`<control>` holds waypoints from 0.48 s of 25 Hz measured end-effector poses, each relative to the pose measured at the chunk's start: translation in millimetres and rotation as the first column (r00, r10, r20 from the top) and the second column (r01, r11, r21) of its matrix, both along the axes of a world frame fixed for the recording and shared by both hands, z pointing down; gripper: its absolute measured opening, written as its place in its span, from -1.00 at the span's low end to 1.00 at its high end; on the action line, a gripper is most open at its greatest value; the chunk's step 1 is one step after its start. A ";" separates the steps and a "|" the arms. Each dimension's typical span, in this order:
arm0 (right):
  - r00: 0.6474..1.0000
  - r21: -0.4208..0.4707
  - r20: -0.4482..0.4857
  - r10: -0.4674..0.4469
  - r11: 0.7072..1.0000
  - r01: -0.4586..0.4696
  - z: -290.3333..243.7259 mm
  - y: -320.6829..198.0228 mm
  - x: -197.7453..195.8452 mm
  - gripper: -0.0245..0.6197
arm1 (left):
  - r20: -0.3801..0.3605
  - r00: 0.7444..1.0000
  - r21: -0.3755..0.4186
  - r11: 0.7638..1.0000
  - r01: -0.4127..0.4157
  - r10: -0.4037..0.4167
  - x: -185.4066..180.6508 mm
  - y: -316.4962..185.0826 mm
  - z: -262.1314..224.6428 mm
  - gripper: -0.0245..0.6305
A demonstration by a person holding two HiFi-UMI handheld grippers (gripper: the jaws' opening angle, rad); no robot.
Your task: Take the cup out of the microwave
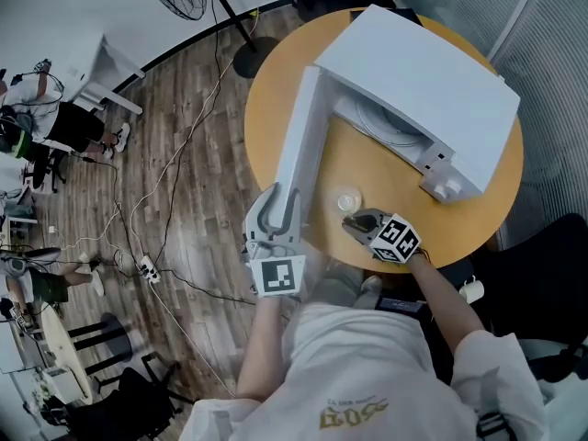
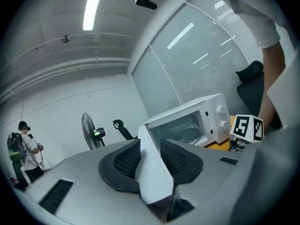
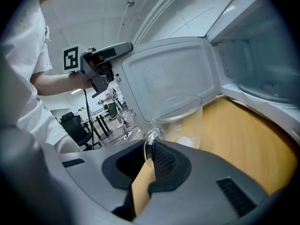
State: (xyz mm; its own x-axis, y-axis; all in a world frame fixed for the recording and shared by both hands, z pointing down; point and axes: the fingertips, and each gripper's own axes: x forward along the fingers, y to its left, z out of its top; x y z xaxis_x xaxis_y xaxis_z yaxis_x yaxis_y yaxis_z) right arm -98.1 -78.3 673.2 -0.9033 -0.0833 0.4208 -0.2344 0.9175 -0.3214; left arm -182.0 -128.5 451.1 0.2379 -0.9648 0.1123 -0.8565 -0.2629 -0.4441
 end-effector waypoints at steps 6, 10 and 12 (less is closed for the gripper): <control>1.000 0.008 -0.006 0.000 1.000 0.000 0.1 0.1 0.0 -0.81 | -0.007 1.000 0.013 1.000 -0.001 0.001 0.4 0.2 -1.1 -0.48; 0.999 0.016 -0.035 -0.019 1.000 0.020 0.1 4.3 -0.7 -0.79 | -0.007 1.000 0.009 1.000 -0.003 0.003 0.5 0.3 -1.0 -0.48; 0.997 0.033 -0.066 -0.036 0.999 0.038 1.8 6.5 -0.9 -0.73 | -0.014 1.000 0.005 1.000 0.001 -0.001 -0.4 0.7 -0.2 -0.48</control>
